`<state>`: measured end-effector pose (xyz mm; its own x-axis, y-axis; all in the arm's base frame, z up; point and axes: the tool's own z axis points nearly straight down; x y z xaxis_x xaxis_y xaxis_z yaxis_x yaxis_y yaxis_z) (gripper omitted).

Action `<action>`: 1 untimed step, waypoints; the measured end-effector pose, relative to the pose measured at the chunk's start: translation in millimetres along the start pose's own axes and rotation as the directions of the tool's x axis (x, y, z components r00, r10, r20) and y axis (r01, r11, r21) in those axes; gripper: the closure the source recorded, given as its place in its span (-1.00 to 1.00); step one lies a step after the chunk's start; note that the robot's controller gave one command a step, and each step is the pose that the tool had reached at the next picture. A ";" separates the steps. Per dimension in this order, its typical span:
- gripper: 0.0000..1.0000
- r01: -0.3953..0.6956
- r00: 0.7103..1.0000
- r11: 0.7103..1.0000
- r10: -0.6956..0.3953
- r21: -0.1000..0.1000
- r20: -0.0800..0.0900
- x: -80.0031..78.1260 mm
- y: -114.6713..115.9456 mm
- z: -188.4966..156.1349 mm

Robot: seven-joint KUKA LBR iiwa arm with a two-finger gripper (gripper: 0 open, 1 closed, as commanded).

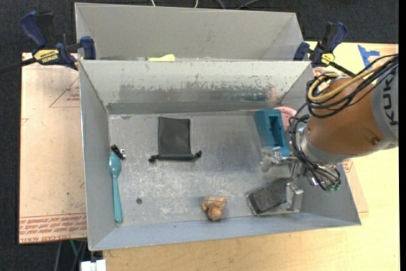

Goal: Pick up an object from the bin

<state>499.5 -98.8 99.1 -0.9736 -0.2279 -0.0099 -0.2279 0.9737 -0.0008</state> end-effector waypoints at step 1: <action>-1.00 -0.084 0.996 0.996 0.084 -0.001 0.001 5.1 -14.6 20.3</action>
Offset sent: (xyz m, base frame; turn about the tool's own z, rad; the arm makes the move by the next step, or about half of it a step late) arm -0.0005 -0.0163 -0.0291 0.0453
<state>498.0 -114.1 78.7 -0.9893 -0.1454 -0.0104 -0.1454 0.9894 0.0012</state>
